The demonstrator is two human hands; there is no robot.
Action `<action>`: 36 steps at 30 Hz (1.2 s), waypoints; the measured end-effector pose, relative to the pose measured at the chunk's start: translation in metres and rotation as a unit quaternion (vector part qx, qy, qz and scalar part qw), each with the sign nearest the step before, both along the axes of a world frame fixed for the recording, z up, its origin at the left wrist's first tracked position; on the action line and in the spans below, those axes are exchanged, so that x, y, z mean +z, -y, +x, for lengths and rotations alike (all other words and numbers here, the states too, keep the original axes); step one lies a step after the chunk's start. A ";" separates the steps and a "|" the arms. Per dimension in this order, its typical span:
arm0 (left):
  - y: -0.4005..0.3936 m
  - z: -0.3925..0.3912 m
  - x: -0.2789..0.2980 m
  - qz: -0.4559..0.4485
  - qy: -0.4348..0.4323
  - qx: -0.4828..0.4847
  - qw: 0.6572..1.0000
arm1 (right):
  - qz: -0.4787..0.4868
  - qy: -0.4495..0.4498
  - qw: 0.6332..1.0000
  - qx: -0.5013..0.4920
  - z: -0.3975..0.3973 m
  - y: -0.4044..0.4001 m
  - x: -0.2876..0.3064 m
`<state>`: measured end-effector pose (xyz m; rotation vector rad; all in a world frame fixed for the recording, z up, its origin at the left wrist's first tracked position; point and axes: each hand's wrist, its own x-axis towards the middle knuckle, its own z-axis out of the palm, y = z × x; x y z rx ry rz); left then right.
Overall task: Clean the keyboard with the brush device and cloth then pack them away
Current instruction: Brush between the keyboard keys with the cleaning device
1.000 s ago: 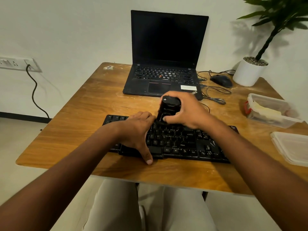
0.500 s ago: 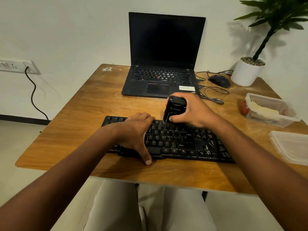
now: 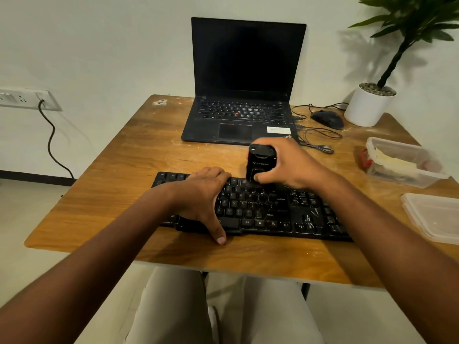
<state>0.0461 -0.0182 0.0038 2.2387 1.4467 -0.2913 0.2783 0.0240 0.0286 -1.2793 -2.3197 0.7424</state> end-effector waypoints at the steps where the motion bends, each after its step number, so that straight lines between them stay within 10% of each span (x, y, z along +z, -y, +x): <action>1: 0.000 0.000 0.000 -0.001 0.000 0.000 1.000 | -0.005 0.024 1.000 0.000 0.007 -0.001 0.003; 11: 0.002 -0.001 0.001 0.002 0.007 0.010 1.000 | 0.009 -0.075 0.997 -0.002 -0.015 0.019 0.011; 20: 0.001 -0.002 -0.002 -0.002 0.011 0.009 1.000 | -0.034 0.080 0.996 -0.002 0.019 0.014 0.020; 27: 0.001 -0.002 -0.002 0.001 0.009 0.011 1.000 | -0.008 -0.060 0.998 -0.005 -0.013 0.020 -0.002; 36: 0.002 -0.001 -0.002 0.002 0.005 0.008 1.000 | -0.037 0.097 0.994 -0.026 0.026 0.010 0.031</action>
